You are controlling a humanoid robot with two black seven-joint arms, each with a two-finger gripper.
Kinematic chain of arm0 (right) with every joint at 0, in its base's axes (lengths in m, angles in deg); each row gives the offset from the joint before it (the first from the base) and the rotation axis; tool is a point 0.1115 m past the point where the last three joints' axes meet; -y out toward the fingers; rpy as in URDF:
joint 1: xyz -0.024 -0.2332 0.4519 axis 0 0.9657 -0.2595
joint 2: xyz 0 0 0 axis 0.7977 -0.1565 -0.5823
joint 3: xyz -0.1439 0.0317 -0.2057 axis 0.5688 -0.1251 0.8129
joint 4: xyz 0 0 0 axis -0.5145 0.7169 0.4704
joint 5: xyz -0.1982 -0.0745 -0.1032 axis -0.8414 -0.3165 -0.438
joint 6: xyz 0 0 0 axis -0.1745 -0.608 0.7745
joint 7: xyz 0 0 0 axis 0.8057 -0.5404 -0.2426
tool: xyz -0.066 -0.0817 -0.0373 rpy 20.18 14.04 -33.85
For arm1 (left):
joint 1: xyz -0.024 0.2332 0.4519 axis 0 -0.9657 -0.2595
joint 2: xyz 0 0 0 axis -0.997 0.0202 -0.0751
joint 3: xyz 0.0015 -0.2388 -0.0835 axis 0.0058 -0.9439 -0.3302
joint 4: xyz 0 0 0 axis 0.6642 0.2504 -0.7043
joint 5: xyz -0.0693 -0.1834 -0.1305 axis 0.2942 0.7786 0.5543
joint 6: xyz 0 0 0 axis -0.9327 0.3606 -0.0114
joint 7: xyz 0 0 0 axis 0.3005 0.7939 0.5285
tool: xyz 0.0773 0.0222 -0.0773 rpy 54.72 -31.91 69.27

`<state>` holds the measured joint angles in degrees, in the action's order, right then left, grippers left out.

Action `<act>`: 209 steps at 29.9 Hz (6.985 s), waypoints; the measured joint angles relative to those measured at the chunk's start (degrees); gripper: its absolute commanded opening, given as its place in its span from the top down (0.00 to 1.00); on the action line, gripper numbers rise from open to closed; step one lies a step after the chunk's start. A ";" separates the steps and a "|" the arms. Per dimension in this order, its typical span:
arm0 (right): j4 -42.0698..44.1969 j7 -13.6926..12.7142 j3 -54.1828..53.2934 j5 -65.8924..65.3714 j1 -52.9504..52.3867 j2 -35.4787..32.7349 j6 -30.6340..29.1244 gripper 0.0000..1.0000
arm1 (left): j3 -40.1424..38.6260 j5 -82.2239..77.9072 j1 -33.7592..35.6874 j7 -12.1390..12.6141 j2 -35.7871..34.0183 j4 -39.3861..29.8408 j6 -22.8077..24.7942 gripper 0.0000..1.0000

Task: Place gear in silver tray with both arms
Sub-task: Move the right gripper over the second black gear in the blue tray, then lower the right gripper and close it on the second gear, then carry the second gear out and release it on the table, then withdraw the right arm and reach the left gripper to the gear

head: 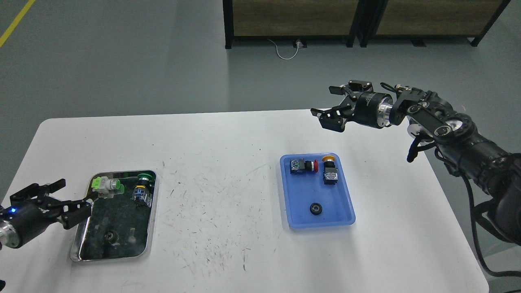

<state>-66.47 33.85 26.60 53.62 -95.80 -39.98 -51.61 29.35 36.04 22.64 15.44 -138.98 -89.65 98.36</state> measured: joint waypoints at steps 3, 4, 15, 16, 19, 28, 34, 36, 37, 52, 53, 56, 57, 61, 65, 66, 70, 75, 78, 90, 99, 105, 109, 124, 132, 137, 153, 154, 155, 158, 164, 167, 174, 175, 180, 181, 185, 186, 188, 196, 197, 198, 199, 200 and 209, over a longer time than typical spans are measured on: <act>-6.06 -0.12 3.21 -0.26 0.32 -2.20 0.00 0.13 | -1.66 1.10 2.94 1.31 -2.27 -0.01 1.06 0.03; -7.75 -0.17 4.05 -0.49 0.63 -2.91 0.00 0.13 | -1.77 1.91 4.04 2.32 -2.91 0.03 1.22 0.03; -17.01 -0.37 8.69 -7.19 8.18 -6.06 0.00 0.12 | 0.12 10.18 16.56 8.73 -8.83 0.80 1.46 0.03; -17.03 -0.38 9.16 -7.42 8.61 -6.00 0.00 0.12 | 0.74 10.36 17.34 8.75 -9.12 0.86 1.46 0.03; -17.04 -0.40 10.37 -8.17 9.91 -5.36 0.00 0.12 | 3.35 10.58 19.98 8.76 -9.54 0.88 1.46 0.03; -15.53 -0.40 12.87 -9.71 11.14 -4.17 0.00 0.12 | 5.09 10.60 22.15 8.77 -10.36 0.91 1.40 0.03; -13.47 -0.40 12.86 -9.85 11.78 -3.67 0.00 0.15 | 5.11 10.60 22.45 8.77 -10.37 0.89 1.40 0.03; -12.36 -0.40 12.81 -9.85 11.97 -3.10 0.00 0.17 | 5.11 10.60 22.46 8.77 -10.43 0.84 1.40 0.03; -11.84 -0.40 12.79 -9.85 12.08 -2.70 0.00 0.18 | 5.16 10.60 22.46 8.77 -10.50 0.84 1.40 0.03; -9.94 -0.73 12.60 -9.93 12.05 -1.36 0.00 0.39 | 5.20 10.61 22.40 8.78 -11.61 0.73 1.40 0.03; -10.05 -0.74 12.60 -9.95 12.04 -1.62 0.00 0.39 | 5.20 10.61 22.41 8.78 -11.68 0.73 1.40 0.03; -10.20 -0.81 12.61 -10.09 12.05 -2.14 0.00 0.42 | 5.20 10.61 22.45 8.78 -11.70 0.73 1.40 0.03; -10.24 -0.82 12.61 -10.13 12.05 -2.21 0.00 0.42 | 5.20 10.61 22.46 8.78 -11.70 0.72 1.40 0.03; -10.33 -0.84 12.59 -10.20 12.05 -2.18 0.00 0.47 | 5.20 10.61 22.47 8.80 -11.80 0.73 1.40 0.03; -10.34 -0.84 12.62 -10.36 12.05 -1.83 0.00 0.53 | 5.20 10.61 22.47 9.05 -11.81 0.73 1.40 0.03; -10.34 -0.84 12.68 -10.54 12.05 -1.77 0.00 0.54 | 5.20 10.60 22.47 9.09 -11.81 0.73 1.40 0.03; -10.34 -0.84 12.83 -11.26 12.05 -1.52 0.00 0.61 | 5.20 10.55 22.47 9.13 -11.82 0.80 1.40 0.02; -10.35 -0.94 12.88 -11.42 12.05 -1.38 -0.01 0.66 | 5.20 10.52 22.48 9.14 -11.90 0.82 1.40 0.03; -10.35 -0.98 12.88 -11.41 12.05 -1.62 -0.01 0.70 | 5.20 10.51 22.47 9.15 -11.90 0.83 1.40 0.03; -13.36 -0.72 11.73 -11.42 11.74 -2.74 -0.01 0.72 | 5.19 10.51 22.76 9.16 -12.13 0.82 1.40 0.03; -16.74 -0.41 11.99 -10.32 7.91 -0.72 0.00 0.70 | 5.16 10.54 23.34 9.14 -11.58 0.81 1.27 0.03; -16.52 -0.39 15.13 -9.68 6.26 4.55 0.00 0.69 | 5.13 10.54 23.37 9.19 -11.50 0.81 1.16 0.03; -15.58 -0.39 17.33 -9.67 5.98 8.14 0.00 0.69 | 5.13 10.54 23.66 9.31 -11.50 0.82 1.14 0.03; -12.08 -0.08 21.89 -9.84 4.75 17.47 0.00 0.68 | 5.45 10.60 23.71 9.70 -12.10 0.73 1.22 0.03; -8.56 0.34 22.02 -9.83 4.42 20.57 -0.01 0.58 | 5.46 10.60 23.71 9.92 -12.87 0.65 1.30 0.03; -5.70 0.51 21.46 -9.77 4.06 20.60 0.00 0.45 | 5.46 10.61 23.71 9.92 -13.11 0.61 1.31 0.03; -3.12 1.04 19.30 -9.40 3.42 20.61 -0.01 0.15 | 5.46 10.60 23.78 9.40 -13.78 -0.23 1.92 0.02; -2.68 1.03 19.24 -9.30 3.42 20.61 -0.01 0.14 | 5.46 10.58 23.79 9.22 -13.74 -0.43 2.46 0.02; -1.97 1.03 19.17 -9.14 3.42 20.61 0.00 0.13 | 5.46 10.41 23.79 9.02 -13.56 -0.74 3.20 0.02; 0.44 1.03 17.99 -8.42 3.40 18.81 -0.01 0.12 | 5.46 9.90 23.80 8.74 -12.75 -2.09 5.38 0.02; 3.65 1.09 8.38 -7.81 2.28 12.50 0.00 0.11 | 7.27 4.20 23.62 8.69 -6.23 -4.56 6.41 0.02; 6.06 1.09 4.49 -7.45 0.94 9.42 -0.01 0.11 | 8.62 1.14 23.06 8.69 -2.11 -5.63 6.38 0.02; 11.19 1.16 -2.35 -5.66 -2.53 4.64 0.00 0.10 | 9.73 -1.06 21.21 8.76 9.85 -5.79 5.38 0.02; 12.04 1.19 -2.79 -5.44 -3.07 4.26 -0.01 0.10 | 9.77 -1.78 20.87 8.81 11.74 -5.52 5.07 0.02; 14.38 1.23 -3.68 -4.05 -5.11 3.41 0.00 0.10 | 9.85 -5.01 18.40 8.88 19.88 -3.75 3.58 0.02; 14.54 1.23 -3.70 -3.92 -5.35 3.27 -0.01 0.10 | 9.85 -5.66 17.71 8.92 21.36 -3.42 3.46 0.02; 15.32 1.23 -3.71 -3.79 -6.17 2.98 -0.01 0.10 | 9.85 -8.75 15.31 8.95 25.56 -2.54 2.87 0.02; 15.55 1.23 -3.71 -3.78 -6.25 2.95 -0.01 0.10 | 9.85 -9.48 14.79 8.95 26.54 -2.24 2.57 0.02; 15.83 1.18 -3.66 -3.78 -6.29 2.94 -0.01 0.10 | 9.85 -11.06 13.75 8.87 28.90 -1.56 1.99 0.02; 17.11 1.11 -3.47 -3.78 -6.71 2.85 0.00 0.10 | 9.85 -17.60 10.55 7.88 38.93 3.29 -1.26 0.02; 17.14 1.13 -3.47 -3.78 -6.72 2.86 0.00 0.10 | 9.85 -17.99 10.27 7.73 40.13 4.06 -1.37 0.02; 17.18 1.15 -3.45 -3.78 -6.72 2.88 0.00 0.10 | 9.85 -18.53 10.03 7.54 41.31 5.00 -1.48 0.02; 17.23 1.16 -3.42 -3.78 -6.72 2.93 -0.01 0.10 | 9.85 -19.14 9.87 7.34 42.26 5.89 -1.54 0.02; 17.30 1.17 -3.40 -3.78 -6.72 2.97 0.00 0.09 | 9.85 -19.94 9.65 7.15 43.30 6.97 -1.61 0.02; 17.53 1.23 -3.38 -3.72 -6.69 2.70 0.00 0.09 | 12.81 -23.06 8.28 5.42 48.10 13.51 -4.01 0.02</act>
<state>-48.94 35.08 23.22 49.90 -102.49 -37.28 -51.62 42.16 12.97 30.91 20.86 -90.88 -76.14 94.35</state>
